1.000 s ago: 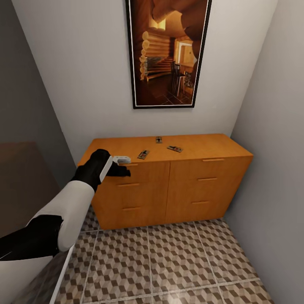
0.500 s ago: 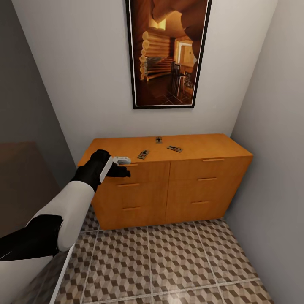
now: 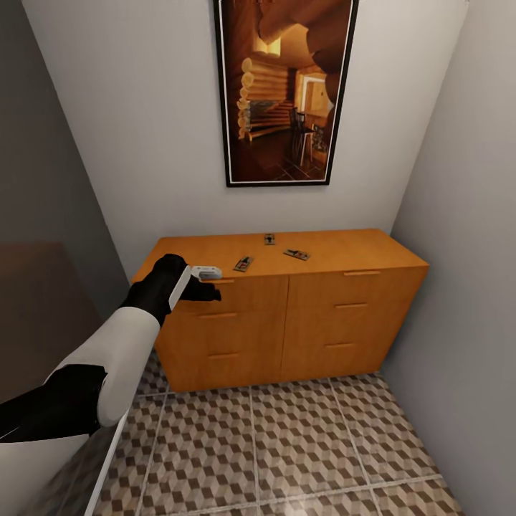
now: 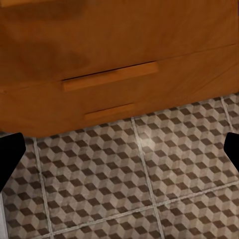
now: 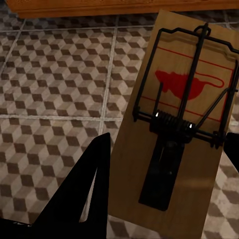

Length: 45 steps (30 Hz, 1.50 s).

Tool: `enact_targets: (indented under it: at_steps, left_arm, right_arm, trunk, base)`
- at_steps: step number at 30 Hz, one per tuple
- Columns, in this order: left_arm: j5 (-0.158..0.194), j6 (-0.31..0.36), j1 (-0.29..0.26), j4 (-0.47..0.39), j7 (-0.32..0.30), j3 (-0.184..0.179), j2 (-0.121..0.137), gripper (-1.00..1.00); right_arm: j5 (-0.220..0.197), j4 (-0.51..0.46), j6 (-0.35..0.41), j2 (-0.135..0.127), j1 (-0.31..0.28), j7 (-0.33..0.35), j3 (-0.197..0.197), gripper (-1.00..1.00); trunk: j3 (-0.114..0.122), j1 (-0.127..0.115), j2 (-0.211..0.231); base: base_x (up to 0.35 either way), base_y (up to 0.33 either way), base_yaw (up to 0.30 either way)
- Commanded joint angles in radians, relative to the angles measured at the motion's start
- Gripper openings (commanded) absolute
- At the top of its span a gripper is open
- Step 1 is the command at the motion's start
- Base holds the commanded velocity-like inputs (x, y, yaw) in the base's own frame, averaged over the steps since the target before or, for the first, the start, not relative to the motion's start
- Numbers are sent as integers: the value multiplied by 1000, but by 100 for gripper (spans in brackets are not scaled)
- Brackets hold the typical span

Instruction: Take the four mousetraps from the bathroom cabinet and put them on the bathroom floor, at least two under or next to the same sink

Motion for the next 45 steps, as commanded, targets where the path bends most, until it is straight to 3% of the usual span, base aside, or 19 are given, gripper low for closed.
enact_targets:
  at_steps: [1, 21, 34, 45]
  left_arm:
    - [-9, 3, 0, -1, -9, -1, 0, 100]
    - [-9, 3, 0, 2, -9, -2, -1, 100]
    - [-9, 3, 0, 2, -9, -4, -1, 100]
    - [-9, 3, 0, -12, -9, -1, -2, 100]
  right_arm:
    - [-2, 0, -3, 0, -1, 2, 3, -100]
    - [-2, 0, -3, 0, 0, 2, 3, -100]
    - [-2, 0, -3, 0, 0, 2, 3, -100]
    - [-2, 0, -3, 0, -1, 2, 3, -100]
  trunk:
    - [1, 0, 0]
    - [32, 0, 0]
    - [53, 0, 0]
    - [70, 0, 0]
  base:
    - [0, 0, 0]
    - [-3, 0, 0]
    - [-243, 0, 0]
    - [-23, 0, 0]
